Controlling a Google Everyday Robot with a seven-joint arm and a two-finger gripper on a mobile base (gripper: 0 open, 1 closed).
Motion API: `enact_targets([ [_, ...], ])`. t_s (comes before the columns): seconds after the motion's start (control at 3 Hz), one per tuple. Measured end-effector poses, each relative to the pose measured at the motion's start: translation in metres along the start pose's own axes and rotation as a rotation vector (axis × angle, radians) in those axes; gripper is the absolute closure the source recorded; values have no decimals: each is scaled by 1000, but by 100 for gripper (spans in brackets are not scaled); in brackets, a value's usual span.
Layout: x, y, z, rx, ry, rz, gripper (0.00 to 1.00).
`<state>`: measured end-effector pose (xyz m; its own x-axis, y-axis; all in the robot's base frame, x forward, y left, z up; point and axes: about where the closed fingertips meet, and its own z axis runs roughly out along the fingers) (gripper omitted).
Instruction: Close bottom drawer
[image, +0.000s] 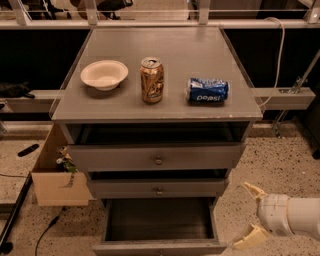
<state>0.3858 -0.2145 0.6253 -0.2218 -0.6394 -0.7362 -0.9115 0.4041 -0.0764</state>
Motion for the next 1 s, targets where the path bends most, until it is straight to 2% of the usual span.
enact_targets([
  [0.33, 29, -16, 35, -6, -7, 9, 0],
  [0.67, 77, -45, 74, -23, -11, 13, 0],
  [1.0, 107, -53, 87, -43, -10, 30, 0],
])
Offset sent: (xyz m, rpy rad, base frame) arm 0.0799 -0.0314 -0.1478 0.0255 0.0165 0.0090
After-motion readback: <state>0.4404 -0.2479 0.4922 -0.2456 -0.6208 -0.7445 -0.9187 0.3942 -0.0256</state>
